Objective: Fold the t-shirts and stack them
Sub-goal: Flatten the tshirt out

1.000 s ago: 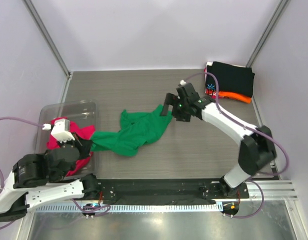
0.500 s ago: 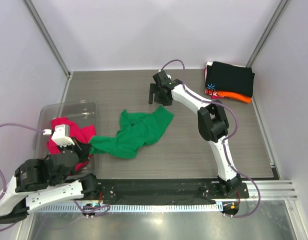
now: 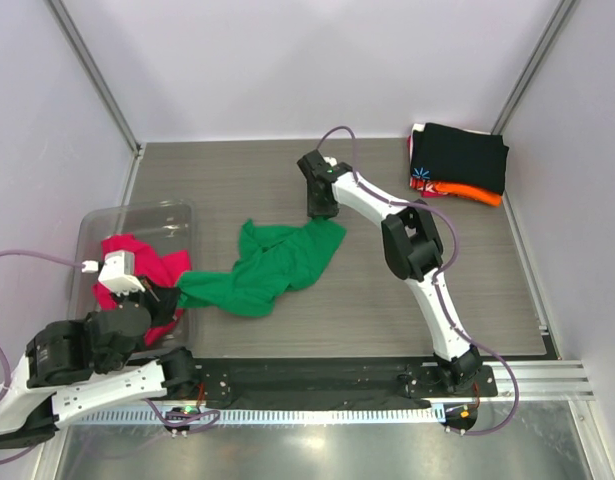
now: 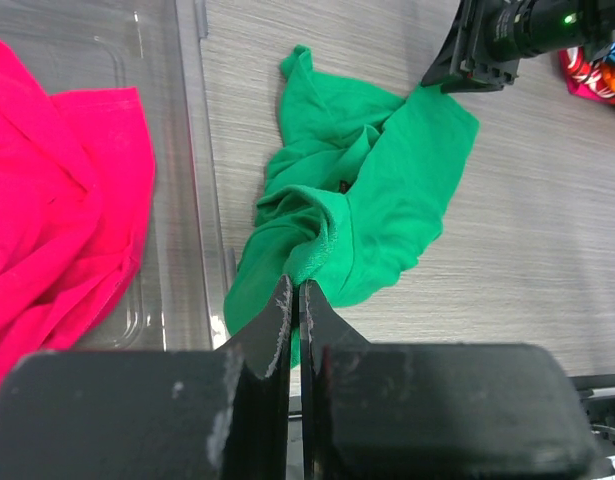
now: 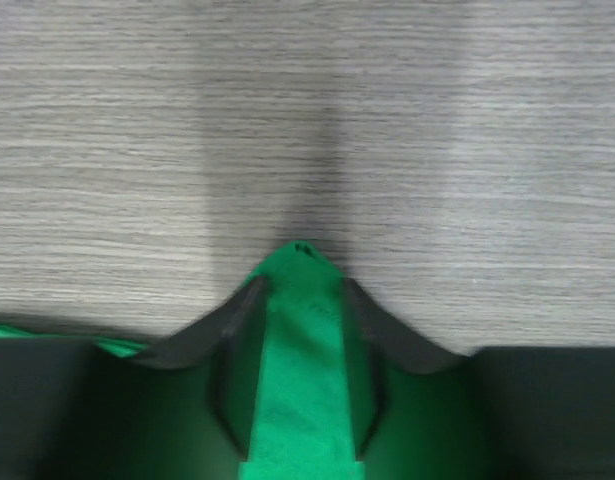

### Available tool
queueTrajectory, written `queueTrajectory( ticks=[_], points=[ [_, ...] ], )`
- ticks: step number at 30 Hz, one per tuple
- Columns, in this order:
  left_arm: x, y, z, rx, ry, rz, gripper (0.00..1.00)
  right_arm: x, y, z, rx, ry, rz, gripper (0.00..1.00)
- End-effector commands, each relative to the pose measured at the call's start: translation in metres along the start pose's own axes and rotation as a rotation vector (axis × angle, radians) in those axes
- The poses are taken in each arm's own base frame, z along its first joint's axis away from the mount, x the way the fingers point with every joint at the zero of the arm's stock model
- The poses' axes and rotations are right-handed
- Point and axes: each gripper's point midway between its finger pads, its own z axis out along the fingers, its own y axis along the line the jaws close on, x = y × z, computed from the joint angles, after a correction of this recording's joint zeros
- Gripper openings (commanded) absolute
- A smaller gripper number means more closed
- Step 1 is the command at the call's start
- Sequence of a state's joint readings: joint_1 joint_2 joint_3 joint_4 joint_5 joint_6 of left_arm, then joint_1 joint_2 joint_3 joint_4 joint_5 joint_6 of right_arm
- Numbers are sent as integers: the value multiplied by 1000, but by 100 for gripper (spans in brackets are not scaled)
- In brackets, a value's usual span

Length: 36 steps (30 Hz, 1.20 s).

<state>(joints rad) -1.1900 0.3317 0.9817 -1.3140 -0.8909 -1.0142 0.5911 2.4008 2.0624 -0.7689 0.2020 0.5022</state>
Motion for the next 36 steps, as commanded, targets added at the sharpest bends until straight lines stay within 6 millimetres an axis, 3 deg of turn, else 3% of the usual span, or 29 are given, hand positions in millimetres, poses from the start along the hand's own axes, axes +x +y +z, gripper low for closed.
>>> queueTrajectory(
  ticks=[1, 2, 7, 12, 15, 16, 17, 18, 19, 22, 23, 26, 28, 29, 31, 32, 33, 36],
  points=[
    [-11, 2, 0, 1, -58, -58, 0, 12, -2, 11, 56, 17, -33, 36],
    [-11, 2, 0, 3, -59, -61, 0, 13, -5, 14, 79, 16, -38, 26],
    [-9, 1, 1, 0, -54, -54, 0, 23, -12, 19, 116, 42, -70, 3],
    [-8, -1, 4, -25, -46, -29, 0, 7, -16, -2, 129, 2, -73, 1],
    [-11, -6, 5, -33, -44, 15, 0, -23, -20, -44, 126, -84, -58, 1],
    [-14, -9, 5, -31, -46, 24, 0, -40, -23, -71, 122, -138, -46, 1],
    [-18, -11, 4, -31, -53, 27, 0, -48, -25, -87, 118, -166, -45, 1],
    [-25, -17, 3, -32, -57, 40, 0, -55, -29, -100, 119, -190, -37, 1],
    [-31, -21, 2, -28, -64, 64, 0, -70, -33, -134, 102, -249, -18, 1],
    [-58, -44, -1, 2, -105, 121, 0, -85, -44, -178, 84, -315, 1, 1],
    [-74, -55, -6, 28, -134, 98, 0, -93, -46, -209, 44, -362, 15, 1],
    [-99, -74, -5, 7, -174, 194, 0, -95, -53, -246, -13, -403, 25, 1],
    [-128, -88, -10, -8, -228, 203, 0, -96, -63, -288, -43, -468, 43, 1],
    [-147, -93, -18, 4, -256, 242, 0, -97, -70, -319, -70, -523, 59, 1],
    [-164, -109, -20, 19, -281, 274, 0, -92, -80, -347, -90, -567, 66, 1],
    [-186, -116, -30, 42, -324, 269, 0, -90, -83, -361, -102, -594, 70, 1],
    [-196, -119, -35, 54, -341, 263, 0, -85, -94, -394, -131, -651, 88, 1],
    [-228, -138, -48, 102, -401, 271, 0, -75, -113, -437, -155, -743, 118, 1]
  ],
)
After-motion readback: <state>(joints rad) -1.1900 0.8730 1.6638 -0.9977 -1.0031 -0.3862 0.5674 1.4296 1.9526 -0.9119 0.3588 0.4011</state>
